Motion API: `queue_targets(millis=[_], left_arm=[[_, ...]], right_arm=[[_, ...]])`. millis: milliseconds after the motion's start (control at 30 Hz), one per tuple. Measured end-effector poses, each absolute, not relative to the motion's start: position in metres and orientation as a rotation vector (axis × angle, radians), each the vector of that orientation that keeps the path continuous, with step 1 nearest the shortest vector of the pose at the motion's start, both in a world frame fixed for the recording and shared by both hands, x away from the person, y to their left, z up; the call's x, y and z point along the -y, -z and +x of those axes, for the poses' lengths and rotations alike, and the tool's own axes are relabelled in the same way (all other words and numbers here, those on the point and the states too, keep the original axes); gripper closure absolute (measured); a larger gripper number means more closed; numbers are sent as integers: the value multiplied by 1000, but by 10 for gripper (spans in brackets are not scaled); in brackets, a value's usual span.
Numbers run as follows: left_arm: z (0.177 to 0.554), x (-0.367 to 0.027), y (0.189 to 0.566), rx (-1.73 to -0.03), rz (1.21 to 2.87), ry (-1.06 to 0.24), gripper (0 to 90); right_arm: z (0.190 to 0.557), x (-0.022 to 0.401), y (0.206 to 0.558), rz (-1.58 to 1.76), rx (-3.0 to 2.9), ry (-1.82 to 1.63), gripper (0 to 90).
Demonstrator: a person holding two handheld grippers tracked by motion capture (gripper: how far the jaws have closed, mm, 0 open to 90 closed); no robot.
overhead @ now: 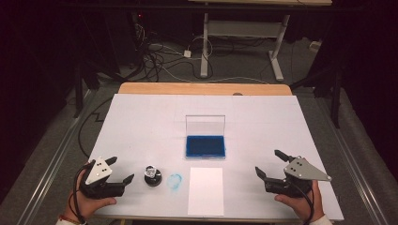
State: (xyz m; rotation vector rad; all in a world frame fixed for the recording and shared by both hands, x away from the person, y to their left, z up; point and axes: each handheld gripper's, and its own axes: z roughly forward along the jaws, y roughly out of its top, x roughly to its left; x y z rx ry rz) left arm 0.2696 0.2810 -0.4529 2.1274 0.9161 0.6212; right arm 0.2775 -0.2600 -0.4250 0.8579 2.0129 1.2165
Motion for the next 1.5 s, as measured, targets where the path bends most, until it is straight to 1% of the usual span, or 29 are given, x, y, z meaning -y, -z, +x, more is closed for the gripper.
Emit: queue_targets(millis=[300, 633, 767, 833, 1067, 1200, 1300, 1400, 1500], left_arm=[[265, -283, 453, -916, 2144, -608, 164], [263, -277, 457, -900, 2205, -536, 164], [263, -275, 457, -909, 2250, -533, 160], [262, -274, 456, -905, 2237, -504, 160], [259, -258, 445, -865, 2231, -482, 160], [266, -246, 442, -885, 2220, -389, 174], [274, -237, 438, -899, 2260, -350, 176], [283, -228, 431, -882, 2299, -294, 210], [289, -217, 424, -877, 2347, -280, 228]], right_arm=[[279, 256, 425, 845, -2018, -1199, 165], [283, 253, 425, 833, -2028, -1205, 169], [287, 250, 428, 838, -2050, -1173, 173], [287, 250, 428, 834, -2052, -1171, 173], [287, 248, 429, 831, -2064, -1165, 173], [287, 247, 430, 826, -2069, -1157, 175], [287, 246, 430, 825, -2073, -1155, 175], [287, 245, 431, 826, -2079, -1150, 175], [287, 245, 431, 826, -2080, -1146, 176]])
